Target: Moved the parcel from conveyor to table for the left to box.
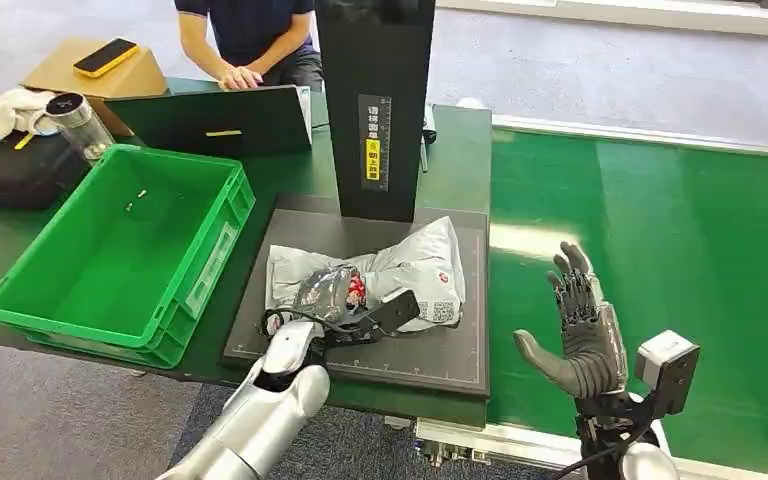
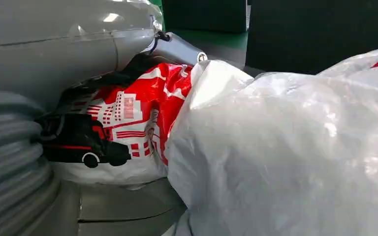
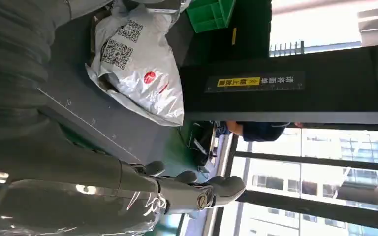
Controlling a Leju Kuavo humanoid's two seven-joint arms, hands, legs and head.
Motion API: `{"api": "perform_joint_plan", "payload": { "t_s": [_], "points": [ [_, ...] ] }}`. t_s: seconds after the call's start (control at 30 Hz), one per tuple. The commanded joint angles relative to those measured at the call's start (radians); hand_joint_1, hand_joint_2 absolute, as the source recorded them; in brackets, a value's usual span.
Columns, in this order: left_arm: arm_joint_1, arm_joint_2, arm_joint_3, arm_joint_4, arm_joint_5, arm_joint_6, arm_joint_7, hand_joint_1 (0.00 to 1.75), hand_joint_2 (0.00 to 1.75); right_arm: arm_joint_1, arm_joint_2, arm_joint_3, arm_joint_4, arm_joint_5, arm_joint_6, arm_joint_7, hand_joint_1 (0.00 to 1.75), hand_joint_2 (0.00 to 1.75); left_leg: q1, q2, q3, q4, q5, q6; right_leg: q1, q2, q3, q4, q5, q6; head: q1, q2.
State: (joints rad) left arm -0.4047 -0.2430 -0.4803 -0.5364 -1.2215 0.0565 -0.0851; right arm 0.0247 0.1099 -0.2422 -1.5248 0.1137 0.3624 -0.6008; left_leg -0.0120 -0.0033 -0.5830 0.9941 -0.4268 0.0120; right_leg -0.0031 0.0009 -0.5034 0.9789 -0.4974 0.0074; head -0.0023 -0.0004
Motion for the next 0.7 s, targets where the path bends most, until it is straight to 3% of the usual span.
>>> {"api": "perform_joint_plan", "payload": {
  "t_s": [0.03, 0.13, 0.27, 0.37, 0.4, 0.53, 0.7],
  "points": [
    [0.027, 0.026, 0.063, 0.026, 0.031, 0.045, -0.053, 1.75, 1.75, -0.008, 0.041, -0.028, -0.005, -0.005, 0.004, 0.007, 0.0, 1.75, 0.0, 0.003, 0.003, -0.003, 0.0, -0.002, 0.0, 0.003, 0.002, -0.002, 0.0, 0.0, 0.0, 0.0],
    [0.068, 0.036, 0.125, -0.157, 0.153, 0.335, -0.264, 1.75, 1.75, 0.002, 0.02, -0.043, -0.051, -0.032, 0.008, 0.027, 0.0, 1.75, 0.0, 0.002, 0.002, -0.002, 0.0, -0.003, 0.0, 0.002, 0.001, -0.002, 0.0, 0.0, 0.0, 0.0],
    [0.113, 0.061, 0.172, -0.375, 0.201, 0.545, -0.315, 1.75, 1.75, -0.027, 0.003, -0.032, -0.03, -0.059, 0.003, 0.045, 0.0, 1.75, 0.0, 0.003, -0.002, -0.001, -0.001, -0.003, 0.0, 0.002, -0.003, 0.0, 0.0, 0.0, 0.0, 0.0],
    [0.112, 0.065, 0.173, -0.388, 0.201, 0.535, -0.315, 1.75, 1.75, -0.028, 0.004, -0.027, -0.027, -0.06, -0.001, 0.045, 0.0, 1.75, 0.001, 0.003, -0.003, 0.0, -0.001, -0.002, 0.0, 0.003, -0.004, 0.0, 0.0, 0.0, 0.0, 0.0],
    [0.125, 0.054, 0.197, -0.412, 0.215, 0.622, -0.331, 1.75, 1.75, -0.023, 0.004, -0.021, -0.027, -0.061, -0.011, 0.043, 0.0, 1.75, 0.001, 0.004, -0.001, -0.001, -0.001, -0.003, 0.0, 0.004, -0.003, -0.001, 0.0, 0.0, 0.0, 0.0],
    [0.176, -0.013, 0.39, -0.561, 0.169, 0.642, -0.466, 1.75, 1.75, -0.023, -0.002, -0.002, -0.014, -0.068, -0.038, 0.036, 0.0, 1.75, 0.001, 0.002, -0.004, 0.0, -0.001, -0.002, 0.0, 0.002, -0.004, 0.0, -0.001, 0.0, 0.0, 0.0],
    [0.176, -0.013, 0.39, -0.561, 0.169, 0.642, -0.466, 1.75, 1.75, -0.023, -0.002, -0.002, -0.014, -0.068, -0.038, 0.036, 0.0, 1.75, 0.0, 0.001, -0.004, -0.001, -0.001, -0.002, 0.0, 0.001, -0.004, -0.001, -0.001, 0.0, 0.0, 0.0]
  ]
}}
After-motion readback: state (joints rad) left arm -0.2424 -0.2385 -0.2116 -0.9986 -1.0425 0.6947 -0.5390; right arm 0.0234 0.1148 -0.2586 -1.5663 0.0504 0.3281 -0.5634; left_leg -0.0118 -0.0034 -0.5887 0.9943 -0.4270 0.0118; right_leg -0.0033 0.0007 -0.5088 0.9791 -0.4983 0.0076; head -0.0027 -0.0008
